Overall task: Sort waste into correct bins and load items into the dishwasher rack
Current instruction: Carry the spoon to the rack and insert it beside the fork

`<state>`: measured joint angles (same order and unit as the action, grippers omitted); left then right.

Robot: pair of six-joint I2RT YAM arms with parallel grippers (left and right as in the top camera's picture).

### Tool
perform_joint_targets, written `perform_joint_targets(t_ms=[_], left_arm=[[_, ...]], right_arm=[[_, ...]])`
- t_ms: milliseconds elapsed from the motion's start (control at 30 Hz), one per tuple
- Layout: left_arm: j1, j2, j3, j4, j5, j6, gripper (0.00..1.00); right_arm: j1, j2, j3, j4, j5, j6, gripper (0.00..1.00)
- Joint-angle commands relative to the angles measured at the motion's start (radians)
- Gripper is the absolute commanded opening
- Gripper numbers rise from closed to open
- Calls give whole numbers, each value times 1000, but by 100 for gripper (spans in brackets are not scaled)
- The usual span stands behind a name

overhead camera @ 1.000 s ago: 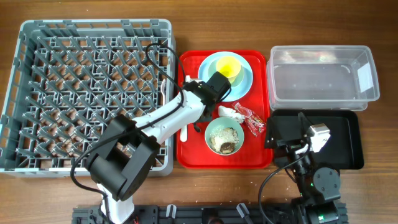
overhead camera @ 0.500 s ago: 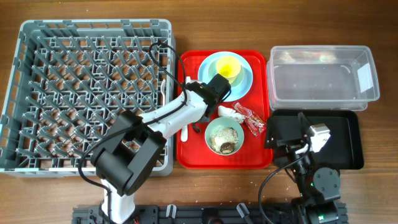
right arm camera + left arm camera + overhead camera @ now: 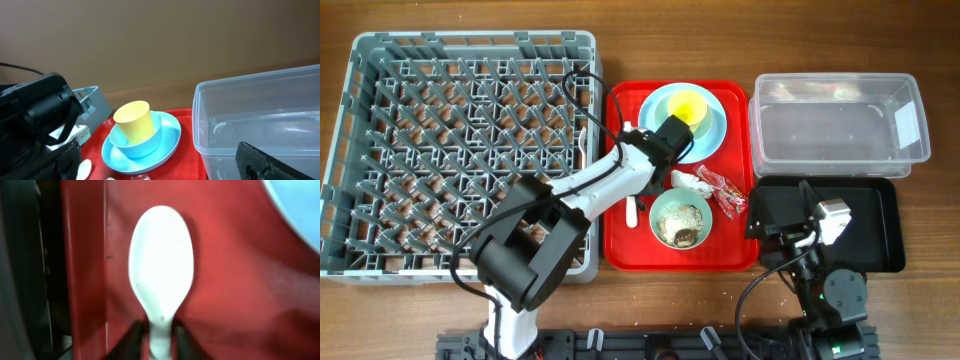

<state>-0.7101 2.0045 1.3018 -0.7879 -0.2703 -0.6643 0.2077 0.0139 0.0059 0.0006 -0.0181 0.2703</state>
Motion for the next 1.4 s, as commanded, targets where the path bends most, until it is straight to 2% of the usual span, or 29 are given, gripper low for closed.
perform_joint_targets(t_ms=[0, 100, 133, 167, 200, 300, 367, 433, 567, 633, 733, 833, 933, 1000, 1133, 1367], left_arm=[[-1, 45, -27, -1, 91, 6, 34], [-1, 45, -27, 0, 95, 5, 44], [-2, 45, -27, 0, 96, 2, 41], [-2, 45, -27, 0, 98, -7, 29], [-1, 45, -27, 0, 98, -26, 21], [-1, 45, -56, 31, 98, -28, 18], [0, 45, -79, 43, 97, -27, 4], [12, 29, -62, 24, 90, -20, 4], [54, -145, 88, -167, -34, -15, 4], [56, -286, 119, -197, -53, 57, 4], [56, -409, 119, -216, -53, 60, 4], [73, -536, 119, -293, -95, 169, 4], [138, -534, 104, -348, -102, 195, 4], [192, -514, 55, -319, -96, 251, 4], [219, -453, 31, -279, -90, 316, 4], [231, -331, 30, -244, -89, 317, 4]], right_arm=[[-2, -3, -1, 6, 9, -6, 100], [-2, -3, -1, 6, 9, -6, 100], [-2, -3, -1, 6, 9, -6, 100], [-2, -4, -1, 6, 9, -6, 100], [-2, -3, -1, 6, 9, -6, 100], [-2, -3, -1, 6, 9, -6, 100], [-2, -3, -1, 6, 9, -6, 100], [-2, -3, -1, 6, 9, -6, 100], [-2, -3, -1, 6, 9, -6, 100], [-2, -3, -1, 6, 9, -6, 100], [-2, -3, -1, 6, 9, -6, 100], [-2, -4, -1, 6, 9, -6, 100], [-2, -4, -1, 6, 9, -6, 100], [-2, -3, -1, 6, 9, -6, 100], [-2, -3, -1, 6, 9, -6, 100], [-2, -3, -1, 6, 9, -6, 100]])
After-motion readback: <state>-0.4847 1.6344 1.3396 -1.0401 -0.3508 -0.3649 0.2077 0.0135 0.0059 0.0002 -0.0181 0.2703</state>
